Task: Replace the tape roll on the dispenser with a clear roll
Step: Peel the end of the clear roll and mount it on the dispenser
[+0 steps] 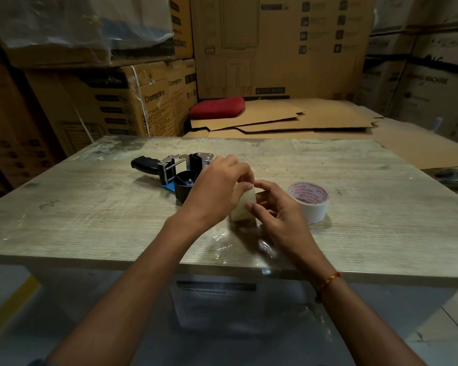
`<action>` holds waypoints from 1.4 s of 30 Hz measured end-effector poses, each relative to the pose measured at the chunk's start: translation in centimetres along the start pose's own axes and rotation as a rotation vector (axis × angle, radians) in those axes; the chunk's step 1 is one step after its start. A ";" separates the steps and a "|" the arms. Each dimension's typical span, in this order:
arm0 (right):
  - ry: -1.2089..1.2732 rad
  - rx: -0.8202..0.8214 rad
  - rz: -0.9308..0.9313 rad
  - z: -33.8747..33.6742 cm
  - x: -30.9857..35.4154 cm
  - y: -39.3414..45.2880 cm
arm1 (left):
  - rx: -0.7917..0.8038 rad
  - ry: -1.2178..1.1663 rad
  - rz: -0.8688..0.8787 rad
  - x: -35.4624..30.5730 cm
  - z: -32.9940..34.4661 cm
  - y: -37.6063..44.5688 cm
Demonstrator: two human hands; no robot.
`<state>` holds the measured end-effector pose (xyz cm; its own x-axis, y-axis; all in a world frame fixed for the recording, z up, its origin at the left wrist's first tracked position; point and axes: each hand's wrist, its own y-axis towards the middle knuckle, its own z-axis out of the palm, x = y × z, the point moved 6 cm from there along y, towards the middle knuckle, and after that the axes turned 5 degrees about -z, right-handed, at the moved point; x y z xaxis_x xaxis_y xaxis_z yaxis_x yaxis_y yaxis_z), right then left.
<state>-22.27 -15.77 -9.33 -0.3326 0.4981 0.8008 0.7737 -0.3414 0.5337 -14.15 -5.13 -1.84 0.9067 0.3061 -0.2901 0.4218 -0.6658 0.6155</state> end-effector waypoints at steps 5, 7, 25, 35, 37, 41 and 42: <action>-0.085 0.017 0.024 0.1 0.0 0.0 | 0.026 0.030 0.003 -0.2 -0.2 0.1; -0.086 0.060 0.045 0.4 -0.2 0.0 | 0.031 -0.017 -0.031 0.3 -0.2 0.2; -0.089 0.040 0.028 0.5 0.1 -0.1 | -0.003 0.169 0.040 0.2 -0.7 -0.4; -0.025 0.035 0.025 0.3 0.6 -0.3 | 0.181 -0.468 -0.521 4.0 0.1 -1.6; -0.010 0.019 0.034 0.2 0.4 -0.3 | 0.200 -0.607 -0.558 4.4 0.4 -1.9; -0.011 -0.009 0.042 0.0 0.2 -0.3 | 0.173 -0.799 -0.563 4.4 0.9 -2.4; -0.018 -0.007 0.040 0.1 0.2 -0.2 | 0.157 -0.800 -0.566 4.5 1.0 -2.5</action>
<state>-22.47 -15.55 -9.35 -0.2912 0.4985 0.8165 0.7826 -0.3668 0.5030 -11.12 -2.81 -5.42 0.2771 0.0960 -0.9560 0.7340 -0.6632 0.1462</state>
